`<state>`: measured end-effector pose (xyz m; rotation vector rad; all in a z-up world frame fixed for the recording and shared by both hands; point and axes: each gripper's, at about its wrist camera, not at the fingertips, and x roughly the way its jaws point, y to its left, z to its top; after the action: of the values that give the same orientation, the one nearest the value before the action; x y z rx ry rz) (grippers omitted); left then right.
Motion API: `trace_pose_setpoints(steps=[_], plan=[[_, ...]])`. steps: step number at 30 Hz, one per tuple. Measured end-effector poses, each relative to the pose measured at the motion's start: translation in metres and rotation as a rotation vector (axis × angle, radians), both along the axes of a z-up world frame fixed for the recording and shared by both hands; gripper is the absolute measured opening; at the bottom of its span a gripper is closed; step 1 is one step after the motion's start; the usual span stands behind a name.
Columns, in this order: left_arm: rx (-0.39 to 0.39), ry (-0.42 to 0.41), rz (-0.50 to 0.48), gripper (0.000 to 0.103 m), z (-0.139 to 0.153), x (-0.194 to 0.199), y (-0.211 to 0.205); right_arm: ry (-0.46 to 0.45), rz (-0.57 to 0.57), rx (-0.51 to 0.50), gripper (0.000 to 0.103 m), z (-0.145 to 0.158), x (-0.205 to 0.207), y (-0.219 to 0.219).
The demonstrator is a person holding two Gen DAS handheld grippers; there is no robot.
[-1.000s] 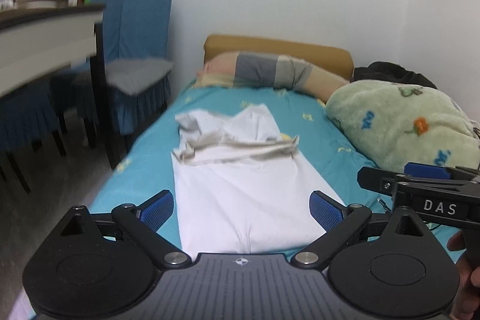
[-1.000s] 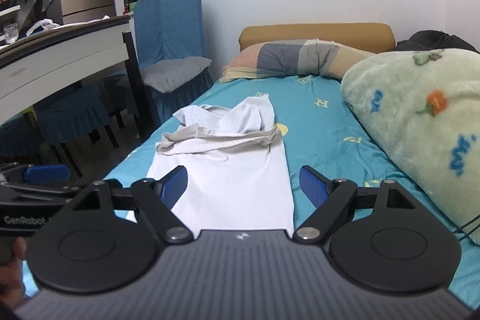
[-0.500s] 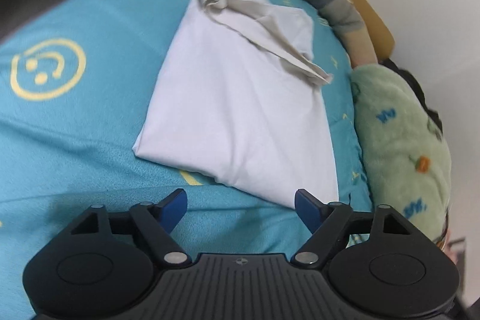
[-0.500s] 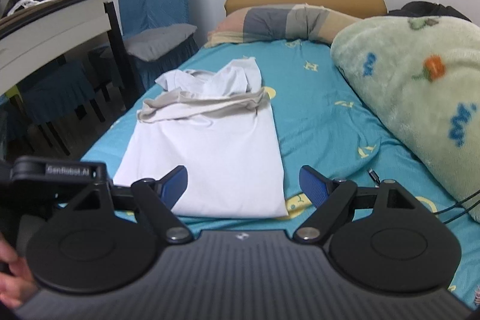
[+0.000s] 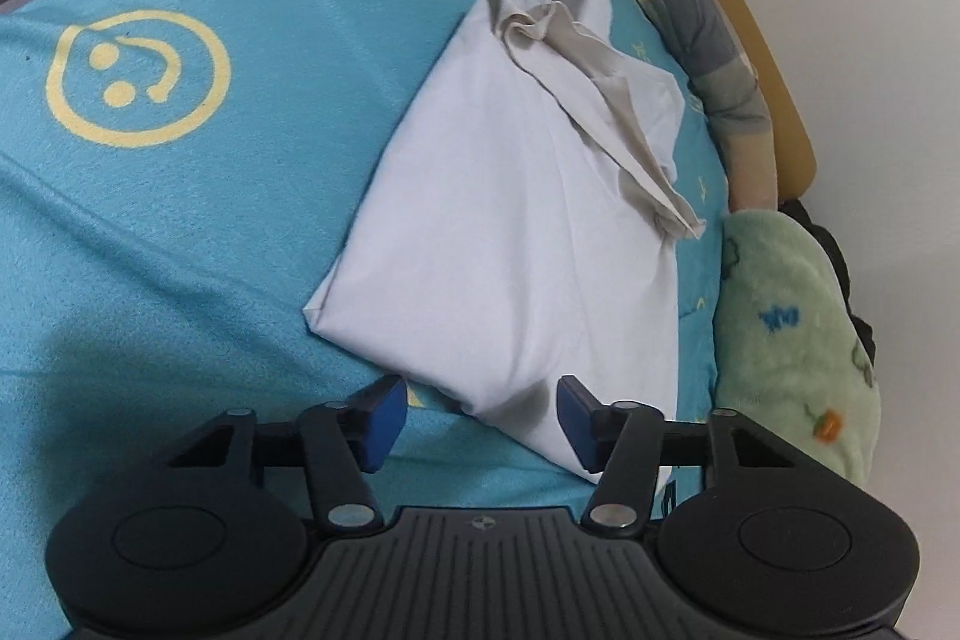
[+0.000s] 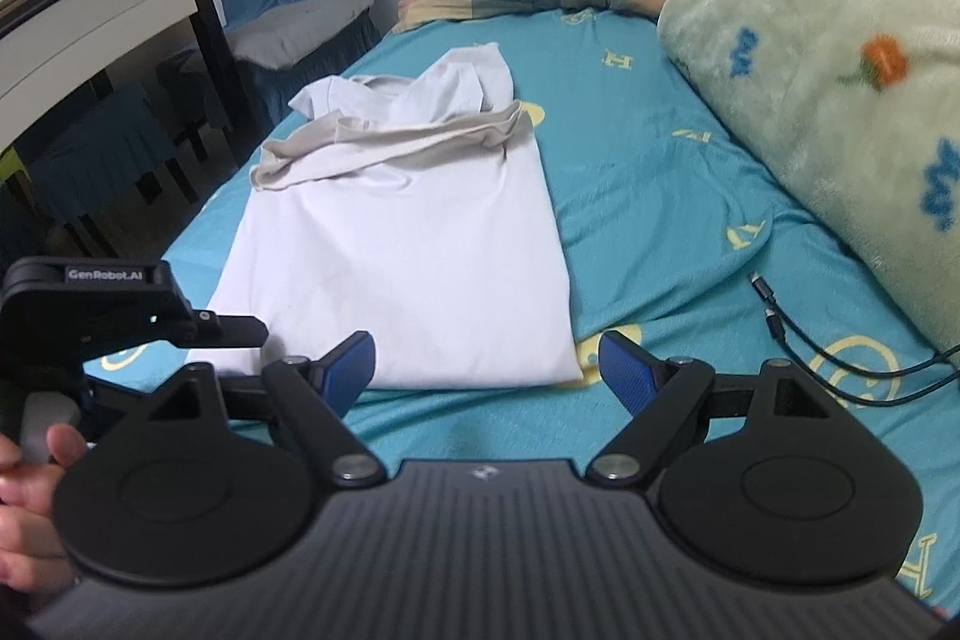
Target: Fold clothes
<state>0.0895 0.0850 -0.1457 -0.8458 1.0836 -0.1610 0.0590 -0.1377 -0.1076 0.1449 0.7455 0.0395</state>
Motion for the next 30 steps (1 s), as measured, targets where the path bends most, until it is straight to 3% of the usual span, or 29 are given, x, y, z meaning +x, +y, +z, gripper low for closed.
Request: trace_pose_setpoints(steps=[3, 17, 20, 23, 24, 25, 28, 30], plan=[[0.006, 0.001, 0.0, 0.053, -0.001, 0.002, -0.003, 0.022, -0.007, 0.034, 0.083, -0.004, 0.003, -0.003], [0.013, 0.004, 0.004, 0.053, -0.002, 0.003, -0.004, 0.174, -0.267, 0.786, 0.084, -0.075, 0.025, -0.067], [0.01, 0.002, 0.002, 0.053, -0.002, 0.003, -0.002, 0.175, -0.305, 0.873, 0.076, -0.084, 0.031, -0.073], [0.005, 0.003, 0.001, 0.053, -0.002, 0.004, -0.001, 0.187, -0.345, 0.898, 0.045, -0.09, 0.037, -0.075], [0.003, 0.003, 0.0, 0.053, -0.002, 0.004, -0.001, 0.192, -0.353, 0.882, 0.027, -0.09, 0.037, -0.074], [0.0, 0.003, 0.0, 0.053, -0.002, 0.004, 0.0, 0.196, -0.36, 0.865, 0.021, -0.09, 0.037, -0.074], [0.002, -0.005, -0.007, 0.053, 0.001, 0.005, -0.001, 0.179, -0.358, 0.843, 0.009, -0.085, 0.038, -0.072], [-0.006, -0.015, -0.015, 0.053, 0.006, 0.005, -0.003, 0.14, -0.339, 0.832, 0.008, -0.075, 0.037, -0.069]])
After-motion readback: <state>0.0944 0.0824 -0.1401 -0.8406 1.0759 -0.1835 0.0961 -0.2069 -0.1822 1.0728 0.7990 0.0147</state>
